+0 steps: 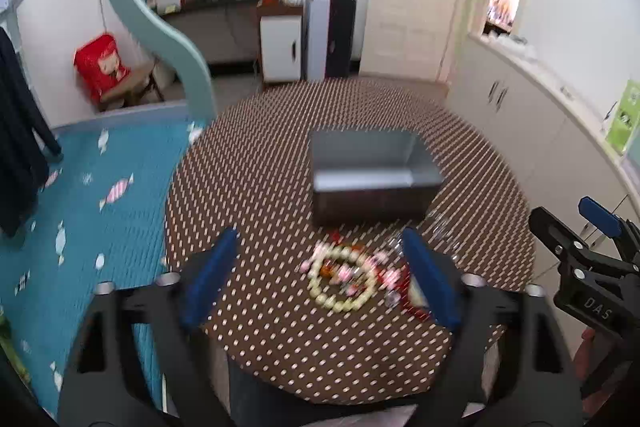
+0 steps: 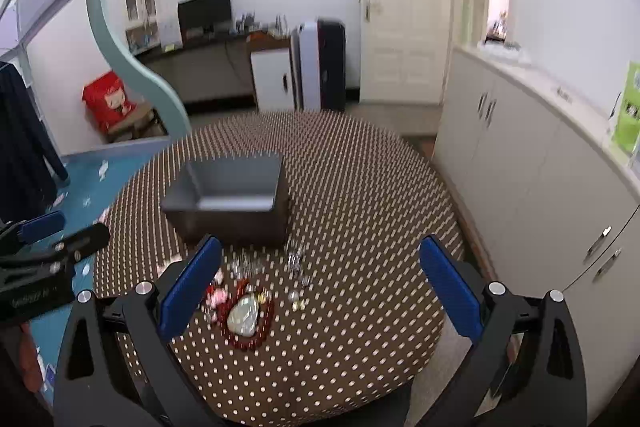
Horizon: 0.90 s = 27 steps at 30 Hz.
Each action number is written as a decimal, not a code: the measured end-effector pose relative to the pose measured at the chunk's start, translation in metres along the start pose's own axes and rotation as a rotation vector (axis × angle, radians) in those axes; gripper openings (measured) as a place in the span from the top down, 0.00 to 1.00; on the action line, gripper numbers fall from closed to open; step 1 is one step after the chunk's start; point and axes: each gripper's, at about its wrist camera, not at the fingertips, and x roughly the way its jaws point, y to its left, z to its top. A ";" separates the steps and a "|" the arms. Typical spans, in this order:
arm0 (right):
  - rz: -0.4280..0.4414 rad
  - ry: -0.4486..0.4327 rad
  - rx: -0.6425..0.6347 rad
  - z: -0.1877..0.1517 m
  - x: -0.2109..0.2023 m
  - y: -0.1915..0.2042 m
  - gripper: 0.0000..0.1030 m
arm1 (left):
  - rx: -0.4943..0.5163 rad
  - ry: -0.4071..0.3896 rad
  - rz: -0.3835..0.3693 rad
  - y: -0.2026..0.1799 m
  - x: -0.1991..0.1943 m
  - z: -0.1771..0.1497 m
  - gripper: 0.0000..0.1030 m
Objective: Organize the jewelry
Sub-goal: 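Lower the left gripper onto the cream bead bracelet while the right gripper reaches the dark red bracelet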
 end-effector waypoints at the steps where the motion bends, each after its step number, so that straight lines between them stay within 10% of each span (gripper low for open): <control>1: 0.011 0.026 0.000 -0.004 0.007 0.001 0.07 | -0.005 0.029 0.001 0.003 0.009 -0.003 0.24; 13: 0.052 0.230 -0.044 -0.044 0.064 0.010 0.07 | -0.025 0.268 -0.022 0.020 0.086 -0.038 0.24; 27: -0.010 0.305 -0.090 -0.057 0.088 0.006 0.14 | 0.003 0.330 0.043 0.030 0.131 -0.046 0.34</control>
